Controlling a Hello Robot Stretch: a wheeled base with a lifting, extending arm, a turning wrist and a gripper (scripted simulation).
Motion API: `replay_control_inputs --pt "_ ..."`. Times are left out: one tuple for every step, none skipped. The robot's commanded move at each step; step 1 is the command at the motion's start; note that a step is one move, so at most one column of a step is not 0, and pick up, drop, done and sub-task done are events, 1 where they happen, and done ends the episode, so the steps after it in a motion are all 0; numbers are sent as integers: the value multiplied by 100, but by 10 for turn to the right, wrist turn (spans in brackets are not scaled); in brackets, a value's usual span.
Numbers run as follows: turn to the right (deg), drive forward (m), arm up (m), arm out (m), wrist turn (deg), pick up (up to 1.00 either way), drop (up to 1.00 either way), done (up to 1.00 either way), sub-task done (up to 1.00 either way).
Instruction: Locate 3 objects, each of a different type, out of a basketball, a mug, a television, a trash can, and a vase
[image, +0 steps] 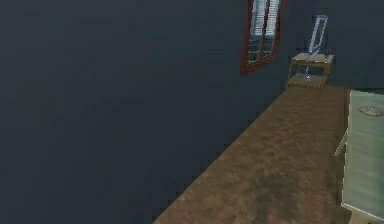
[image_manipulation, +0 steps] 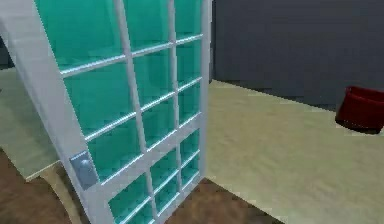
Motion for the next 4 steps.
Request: replay_control_inputs --pt "0 50 0 0 0 0 0 0 0" --pt "330 0 0 0 0 0 0 0 0" --pt "0 30 0 0 0 0 0 0 0" --pt "-30 0 0 0 0 0 0 0 0"
